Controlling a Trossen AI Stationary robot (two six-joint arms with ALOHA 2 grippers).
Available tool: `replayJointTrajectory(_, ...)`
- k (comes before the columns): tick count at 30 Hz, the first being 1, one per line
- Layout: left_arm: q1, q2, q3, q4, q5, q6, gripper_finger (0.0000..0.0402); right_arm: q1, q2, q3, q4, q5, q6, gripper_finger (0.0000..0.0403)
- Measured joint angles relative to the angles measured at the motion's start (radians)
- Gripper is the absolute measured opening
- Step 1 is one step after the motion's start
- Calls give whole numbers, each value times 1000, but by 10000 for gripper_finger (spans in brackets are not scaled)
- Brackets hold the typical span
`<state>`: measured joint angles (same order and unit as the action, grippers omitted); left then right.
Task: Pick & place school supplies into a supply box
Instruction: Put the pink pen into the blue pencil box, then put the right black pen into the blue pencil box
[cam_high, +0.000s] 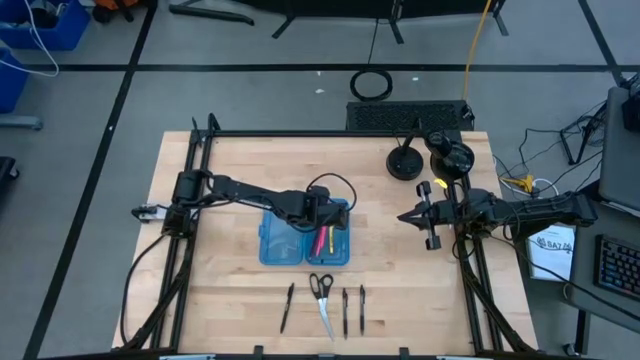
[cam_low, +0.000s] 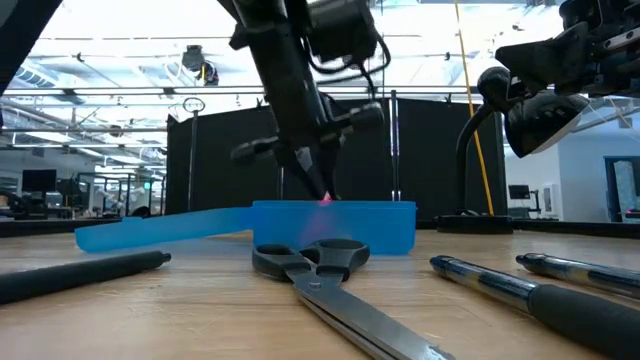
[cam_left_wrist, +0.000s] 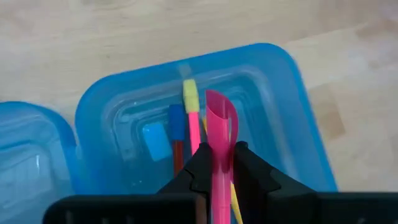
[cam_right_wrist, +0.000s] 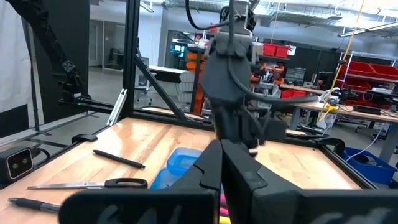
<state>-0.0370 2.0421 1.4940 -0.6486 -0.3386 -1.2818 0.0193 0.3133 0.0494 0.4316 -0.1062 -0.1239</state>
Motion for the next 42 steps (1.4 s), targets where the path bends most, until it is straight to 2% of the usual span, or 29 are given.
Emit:
replayJointTrajectory(11,28,41,0,2,32,-3,46,0,1,0,6,0,6,0)
replayJointTrajectory(19,26,42,0,3,22,-3,130,0,1,0,14,-3,7,0)
replayJointTrajectory(25,23,42,0,5,44,28,166,0,1,0,14,-3,7,0)
replayJointTrajectory(28,21,23,-1,6,84,84,168,0,1,0,13,-3,7,0)
replayJointTrajectory(31,12,-25,8,9,70,148,169,0,1,0,14,-4,7,0)
replayJointTrajectory(35,-19,-96,71,15,24,352,169,0,1,0,14,-4,7,0)
replayJointTrajectory(38,-73,-152,124,13,23,551,169,0,1,0,13,-4,7,0)
replayJointTrajectory(42,-208,-236,134,-19,1,567,160,0,1,0,13,-4,6,0)
